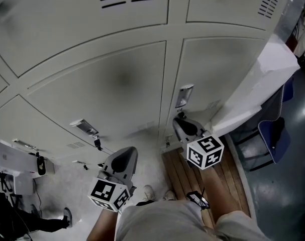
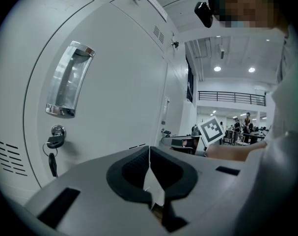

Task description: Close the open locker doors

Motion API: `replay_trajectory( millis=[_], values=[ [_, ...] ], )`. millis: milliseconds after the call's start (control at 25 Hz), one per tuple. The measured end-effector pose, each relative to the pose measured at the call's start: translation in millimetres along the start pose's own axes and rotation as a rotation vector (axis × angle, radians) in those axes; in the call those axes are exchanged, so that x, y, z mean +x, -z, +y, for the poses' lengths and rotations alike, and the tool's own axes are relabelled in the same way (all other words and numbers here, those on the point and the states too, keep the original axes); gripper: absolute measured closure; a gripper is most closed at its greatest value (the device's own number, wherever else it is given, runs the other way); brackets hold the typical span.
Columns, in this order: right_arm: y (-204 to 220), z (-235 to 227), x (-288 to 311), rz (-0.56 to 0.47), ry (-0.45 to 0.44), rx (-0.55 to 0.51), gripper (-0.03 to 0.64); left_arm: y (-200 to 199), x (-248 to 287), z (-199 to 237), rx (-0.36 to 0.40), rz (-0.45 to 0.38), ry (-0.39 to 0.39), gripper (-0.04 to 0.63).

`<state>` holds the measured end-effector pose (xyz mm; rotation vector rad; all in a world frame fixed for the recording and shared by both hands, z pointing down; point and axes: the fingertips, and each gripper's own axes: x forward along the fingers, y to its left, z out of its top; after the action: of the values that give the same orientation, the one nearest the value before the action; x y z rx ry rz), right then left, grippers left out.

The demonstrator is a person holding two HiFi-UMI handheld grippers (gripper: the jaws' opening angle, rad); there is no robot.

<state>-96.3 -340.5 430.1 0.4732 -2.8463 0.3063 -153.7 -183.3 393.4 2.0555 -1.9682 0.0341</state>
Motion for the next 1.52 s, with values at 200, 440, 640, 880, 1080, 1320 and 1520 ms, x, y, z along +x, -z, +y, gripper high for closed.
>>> replay_trajectory(
  millis=[200, 440, 640, 880, 1080, 1320, 1520],
  values=[
    [7, 2, -16, 0.002, 0.009, 0.011, 0.589, 4, 0, -11, 0.005, 0.007, 0.019, 0.574],
    [14, 7, -38, 0.007, 0.018, 0.011, 0.589, 7, 1, -25, 0.017, 0.018, 0.052, 0.575],
    [19, 14, -59, 0.012, 0.023, 0.013, 0.589, 10, 2, -38, 0.027, 0.025, 0.081, 0.574],
    [28, 27, -83, 0.022, 0.012, 0.011, 0.589, 13, 2, -52, 0.035, 0.029, 0.102, 0.575],
    [38, 38, -101, 0.029, 0.011, 0.033, 0.591, 17, 3, -62, 0.047, 0.041, 0.119, 0.575],
    [42, 51, -118, 0.024, 0.009, 0.036, 0.591, 26, 6, -75, 0.047, 0.059, 0.144, 0.575],
    [40, 57, -133, 0.016, 0.017, 0.034, 0.591, 29, 5, -87, 0.059, 0.067, 0.164, 0.574]
  ],
)
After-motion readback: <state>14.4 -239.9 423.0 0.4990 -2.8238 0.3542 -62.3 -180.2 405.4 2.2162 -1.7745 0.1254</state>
